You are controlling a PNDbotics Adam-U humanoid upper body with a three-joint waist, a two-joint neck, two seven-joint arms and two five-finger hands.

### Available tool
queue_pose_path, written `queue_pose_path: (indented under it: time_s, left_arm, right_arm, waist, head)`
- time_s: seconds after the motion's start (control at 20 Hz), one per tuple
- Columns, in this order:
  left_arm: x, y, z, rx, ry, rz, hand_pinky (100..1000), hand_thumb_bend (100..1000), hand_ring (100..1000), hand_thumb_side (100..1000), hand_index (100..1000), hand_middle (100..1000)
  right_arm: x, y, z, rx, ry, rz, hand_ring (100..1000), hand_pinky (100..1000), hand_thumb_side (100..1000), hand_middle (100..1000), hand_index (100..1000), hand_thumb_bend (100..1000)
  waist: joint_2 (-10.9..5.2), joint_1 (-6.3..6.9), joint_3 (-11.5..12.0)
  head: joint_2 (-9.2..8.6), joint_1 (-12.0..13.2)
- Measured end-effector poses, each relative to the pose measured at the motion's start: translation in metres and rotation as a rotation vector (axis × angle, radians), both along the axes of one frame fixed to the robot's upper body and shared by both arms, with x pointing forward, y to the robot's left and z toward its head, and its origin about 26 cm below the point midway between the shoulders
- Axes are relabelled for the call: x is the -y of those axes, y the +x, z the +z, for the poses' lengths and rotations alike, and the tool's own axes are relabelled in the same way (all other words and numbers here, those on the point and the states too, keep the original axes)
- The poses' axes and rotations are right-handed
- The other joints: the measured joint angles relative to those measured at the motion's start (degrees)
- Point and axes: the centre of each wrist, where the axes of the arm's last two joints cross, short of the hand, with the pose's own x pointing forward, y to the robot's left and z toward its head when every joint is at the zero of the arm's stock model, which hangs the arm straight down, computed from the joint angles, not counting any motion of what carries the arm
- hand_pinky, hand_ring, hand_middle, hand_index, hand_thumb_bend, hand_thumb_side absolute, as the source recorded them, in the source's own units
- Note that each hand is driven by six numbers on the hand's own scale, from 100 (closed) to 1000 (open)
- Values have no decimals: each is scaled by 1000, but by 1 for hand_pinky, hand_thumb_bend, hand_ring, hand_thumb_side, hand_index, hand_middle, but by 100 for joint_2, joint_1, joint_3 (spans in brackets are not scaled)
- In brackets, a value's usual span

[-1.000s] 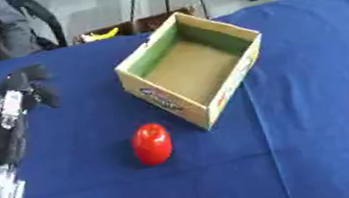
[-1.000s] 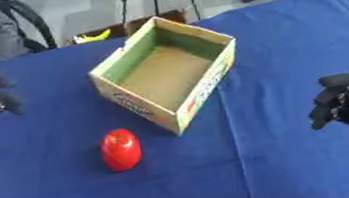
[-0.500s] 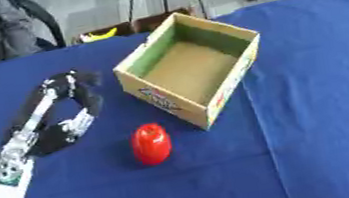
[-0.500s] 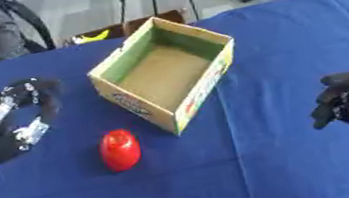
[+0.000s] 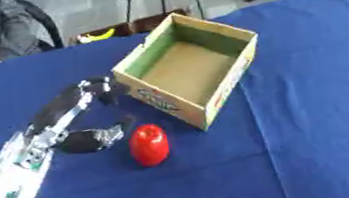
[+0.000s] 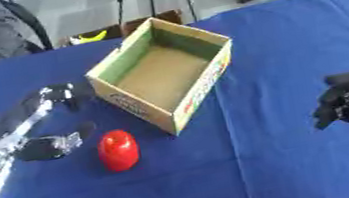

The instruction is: Pick up objects on the table and place them in the box.

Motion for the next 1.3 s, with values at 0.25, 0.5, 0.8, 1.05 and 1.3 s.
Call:
queue_pose_path:
  time_s: [0.25,0.5,0.8,1.05,1.3]
  left_arm:
    - [5,10,-7,19,85,-11,616,388,619,662,826,701]
    - [8,16,-14,26,148,-21,627,427,627,678,827,704]
    - [14,18,-24,21,204,-48,637,441,631,721,828,704]
    - [19,19,-27,15,227,-70,642,438,633,736,829,705]
    - [23,20,-30,10,259,-94,648,446,637,762,830,706]
  right_arm:
    - [0,0,0,2,2,5,557,499,731,554,750,100]
    - [0,0,0,3,4,7,557,498,733,554,750,100]
    - [0,0,0,4,4,8,557,498,734,554,750,100]
    - [0,0,0,4,4,9,557,498,733,554,749,100]
    - [0,0,0,4,4,10,557,498,738,554,749,100]
  waist:
    - [-16,-33,-18]
    - [-17,-45,-37]
    - [-17,-48,-43]
    - [-17,-54,-45]
    - [-17,-60,-64]
  head:
    - [0,4]
    - [0,11]
    - [0,20]
    - [0,21]
    - [0,27]
